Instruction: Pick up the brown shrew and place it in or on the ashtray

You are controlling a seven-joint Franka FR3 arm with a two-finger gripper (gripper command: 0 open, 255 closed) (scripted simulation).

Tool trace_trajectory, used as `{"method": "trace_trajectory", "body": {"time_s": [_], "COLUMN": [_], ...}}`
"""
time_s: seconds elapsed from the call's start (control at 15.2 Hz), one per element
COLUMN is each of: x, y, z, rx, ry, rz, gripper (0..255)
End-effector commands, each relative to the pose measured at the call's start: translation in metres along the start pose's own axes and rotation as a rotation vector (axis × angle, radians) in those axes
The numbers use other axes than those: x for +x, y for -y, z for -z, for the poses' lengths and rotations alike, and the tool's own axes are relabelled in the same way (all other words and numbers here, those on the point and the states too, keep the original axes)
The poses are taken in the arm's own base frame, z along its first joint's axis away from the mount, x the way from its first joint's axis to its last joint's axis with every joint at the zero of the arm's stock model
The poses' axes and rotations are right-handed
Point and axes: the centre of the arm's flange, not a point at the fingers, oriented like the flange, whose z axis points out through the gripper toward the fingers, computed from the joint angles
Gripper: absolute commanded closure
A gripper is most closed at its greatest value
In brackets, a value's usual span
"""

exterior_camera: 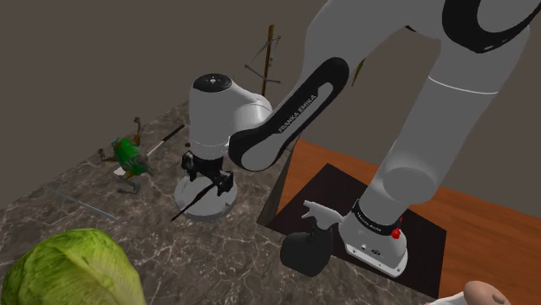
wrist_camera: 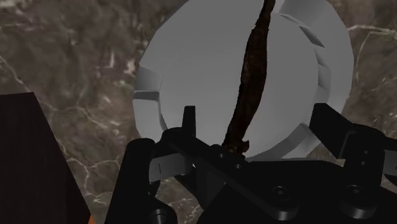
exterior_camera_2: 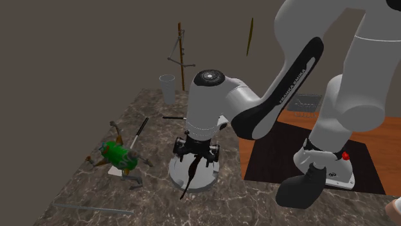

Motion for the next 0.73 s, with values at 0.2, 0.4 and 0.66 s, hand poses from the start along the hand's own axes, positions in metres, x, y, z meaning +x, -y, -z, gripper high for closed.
{"method": "trace_trajectory", "body": {"time_s": [0.2, 0.4, 0.66], "x": [0.002, 0.002, 0.002], "y": [-0.001, -0.001, -0.001], "z": [0.044, 0.044, 0.044], "rx": [-0.001, -0.001, -0.001], "ry": [0.001, 0.001, 0.001], "rz": [-0.001, -0.001, -0.001], "gripper": [0, 0, 0]}}
